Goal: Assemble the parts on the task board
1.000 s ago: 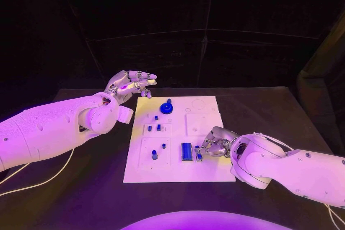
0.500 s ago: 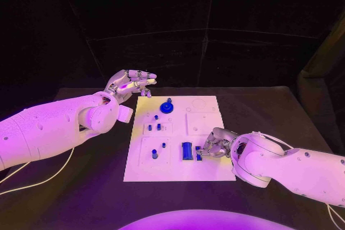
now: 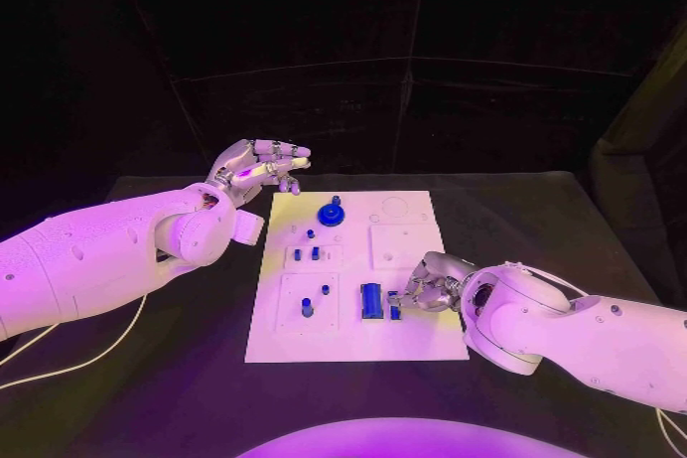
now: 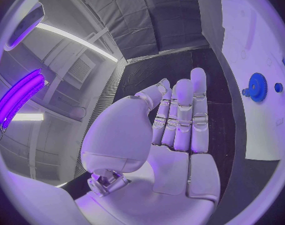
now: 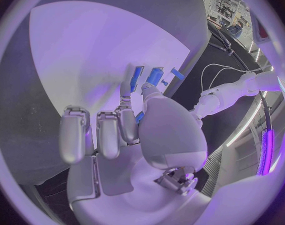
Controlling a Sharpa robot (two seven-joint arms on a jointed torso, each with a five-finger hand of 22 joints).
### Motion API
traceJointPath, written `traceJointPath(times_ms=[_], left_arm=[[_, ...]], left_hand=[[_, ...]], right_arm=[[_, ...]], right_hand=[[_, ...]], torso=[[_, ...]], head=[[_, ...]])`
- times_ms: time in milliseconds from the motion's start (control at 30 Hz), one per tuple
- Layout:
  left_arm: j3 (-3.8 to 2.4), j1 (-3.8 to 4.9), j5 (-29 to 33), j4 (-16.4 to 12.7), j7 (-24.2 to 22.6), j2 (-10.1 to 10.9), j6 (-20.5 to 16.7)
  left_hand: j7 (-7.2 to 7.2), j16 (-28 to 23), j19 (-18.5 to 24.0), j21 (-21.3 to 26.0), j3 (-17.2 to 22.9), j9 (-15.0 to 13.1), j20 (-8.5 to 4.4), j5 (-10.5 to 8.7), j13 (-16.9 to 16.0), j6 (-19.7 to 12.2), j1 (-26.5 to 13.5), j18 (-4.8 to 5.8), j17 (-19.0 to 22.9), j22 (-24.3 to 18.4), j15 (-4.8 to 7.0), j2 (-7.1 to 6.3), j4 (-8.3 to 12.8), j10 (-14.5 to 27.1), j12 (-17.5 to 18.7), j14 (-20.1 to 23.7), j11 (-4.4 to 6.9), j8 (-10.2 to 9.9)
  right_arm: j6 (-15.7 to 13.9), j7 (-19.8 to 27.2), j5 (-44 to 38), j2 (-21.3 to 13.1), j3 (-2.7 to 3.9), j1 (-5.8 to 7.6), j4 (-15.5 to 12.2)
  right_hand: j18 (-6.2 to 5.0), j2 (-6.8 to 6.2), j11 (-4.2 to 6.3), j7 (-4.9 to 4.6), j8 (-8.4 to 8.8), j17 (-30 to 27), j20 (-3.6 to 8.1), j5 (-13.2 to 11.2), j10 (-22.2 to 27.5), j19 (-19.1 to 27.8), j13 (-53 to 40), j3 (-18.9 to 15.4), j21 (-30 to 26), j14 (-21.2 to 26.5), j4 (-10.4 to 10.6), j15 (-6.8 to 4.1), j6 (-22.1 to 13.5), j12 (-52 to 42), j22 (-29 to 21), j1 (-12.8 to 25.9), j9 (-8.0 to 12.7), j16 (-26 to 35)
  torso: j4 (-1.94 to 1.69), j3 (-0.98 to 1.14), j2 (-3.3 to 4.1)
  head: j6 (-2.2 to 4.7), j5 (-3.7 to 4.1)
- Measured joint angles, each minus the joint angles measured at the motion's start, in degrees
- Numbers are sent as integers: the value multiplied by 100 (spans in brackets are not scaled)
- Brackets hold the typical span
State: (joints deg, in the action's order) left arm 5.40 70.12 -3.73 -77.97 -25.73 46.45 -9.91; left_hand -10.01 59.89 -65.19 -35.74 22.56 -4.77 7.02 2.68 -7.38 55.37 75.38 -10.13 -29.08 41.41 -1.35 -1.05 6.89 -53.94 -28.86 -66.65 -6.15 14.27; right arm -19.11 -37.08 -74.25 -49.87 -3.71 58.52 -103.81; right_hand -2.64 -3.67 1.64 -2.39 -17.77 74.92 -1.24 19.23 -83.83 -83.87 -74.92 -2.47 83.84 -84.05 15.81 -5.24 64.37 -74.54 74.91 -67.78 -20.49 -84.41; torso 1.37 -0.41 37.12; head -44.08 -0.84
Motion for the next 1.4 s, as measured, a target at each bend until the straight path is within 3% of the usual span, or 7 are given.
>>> traceJointPath(times_ms=[333, 600, 700, 833, 967, 1200, 1400], left_arm=[[1, 0, 2, 57, 0, -23, 3], [2, -3, 69, 331, 1, -165, 4], [2, -5, 194, 540, 5, -319, -6], [1, -29, 421, 864, 5, -545, -20], [-4, -84, 625, 1224, -14, -754, -22], [-3, -211, 830, 1656, -112, -1024, -23], [-3, -238, 867, 1700, -135, -1052, -45]], left_hand=[[0, -1, 0, 0, -50, 0, 0, 0, 0, 0, -8, 0, 18, -10, -5, -8, -18, 21, -24, 5, 21, 0], [21, -437, 186, 383, -329, 5, 60, 0, 131, -21, -331, 3, 290, -248, -42, -138, -249, 41, 106, 314, 1, 38], [12, -1323, 523, 915, -393, 50, 121, 0, 295, -41, -356, 3, 725, -623, -107, -113, -312, -110, 396, 605, -22, -21], [10, -2630, 1103, 1742, -423, 81, 316, 0, 379, -72, -356, 2, 1278, -1226, -299, -113, -372, -335, 847, 998, -102, -174], [-32, -3677, 1394, 2467, -427, 89, 520, 24, 384, -24, -356, 1, 1674, -1892, -430, -113, -429, -771, 1399, 897, -119, -382], [-36, -4565, 1662, 3000, -482, 106, 736, 24, 384, -9, -323, 1, 2031, -2425, -647, -145, -527, -692, 2054, 1140, -267, -650], [67, -4926, 2349, 3309, -770, 242, 634, -90, 516, -670, -1125, 10, 2228, -2760, -611, -58, -579, 142, 2319, 1839, -223, -821]], right_arm=[[-420, 1236, 814, -381, -2, 51, 111], [-563, 3227, 3380, -270, 11, 474, 979], [-571, 3994, 4302, -42, 32, 552, 1518], [-461, 4805, 5188, 358, 110, 613, 2338], [-215, 5366, 5715, 749, 149, 630, 3044], [208, 5934, 6133, 1207, 182, 636, 3815], [291, 6026, 6193, 1261, 183, 630, 3891]], right_hand=[[-59, 145, -195, -271, 368, -265, -92, -500, 470, 160, 317, -156, -477, 1, -270, 125, -639, 1172, -314, -537, 14, 456], [-762, 430, -371, -446, 580, -3529, -243, -693, 1889, 1784, 2643, 100, -3265, 867, -745, 304, -884, 4490, -3780, -1456, 109, 3323], [-762, 416, -437, -520, 675, -4230, -349, -693, 1926, 1977, 3643, 232, -4116, 1130, -789, 425, -863, 5513, -4440, -1608, 166, 4435], [-752, 344, -825, -780, 1055, -5132, -740, -1131, 2296, 2897, 4920, 303, -5597, 2339, -723, 937, -1110, 6641, -5352, -1672, 406, 6208], [-622, 199, -1107, -810, 1331, -5662, -1018, -1615, 2667, 3316, 5413, 56, -6334, 3036, -732, 1271, -1385, 7023, -5817, -1457, 602, 7041], [-721, 512, -1171, -806, 1400, -6553, -1363, -1621, 2741, 3220, 6364, -331, -7408, 2765, -1179, 1340, -1398, 7062, -6639, -1246, 1044, 7829], [-720, 561, -1065, -700, 1540, -6830, -1180, -1741, 3302, 3678, 6712, -343, -7705, 3188, -1408, 1266, -1907, 7220, -6896, -295, 1280, 8130]], torso=[[0, -4, -31], [-21, -26, -144], [-34, -41, -208], [-38, -63, -313], [-34, -74, -408], [-29, -53, -545], [-31, -39, -574]], head=[[88, 25], [302, 97], [453, 116], [673, 123], [846, 136], [974, 137], [988, 127]])
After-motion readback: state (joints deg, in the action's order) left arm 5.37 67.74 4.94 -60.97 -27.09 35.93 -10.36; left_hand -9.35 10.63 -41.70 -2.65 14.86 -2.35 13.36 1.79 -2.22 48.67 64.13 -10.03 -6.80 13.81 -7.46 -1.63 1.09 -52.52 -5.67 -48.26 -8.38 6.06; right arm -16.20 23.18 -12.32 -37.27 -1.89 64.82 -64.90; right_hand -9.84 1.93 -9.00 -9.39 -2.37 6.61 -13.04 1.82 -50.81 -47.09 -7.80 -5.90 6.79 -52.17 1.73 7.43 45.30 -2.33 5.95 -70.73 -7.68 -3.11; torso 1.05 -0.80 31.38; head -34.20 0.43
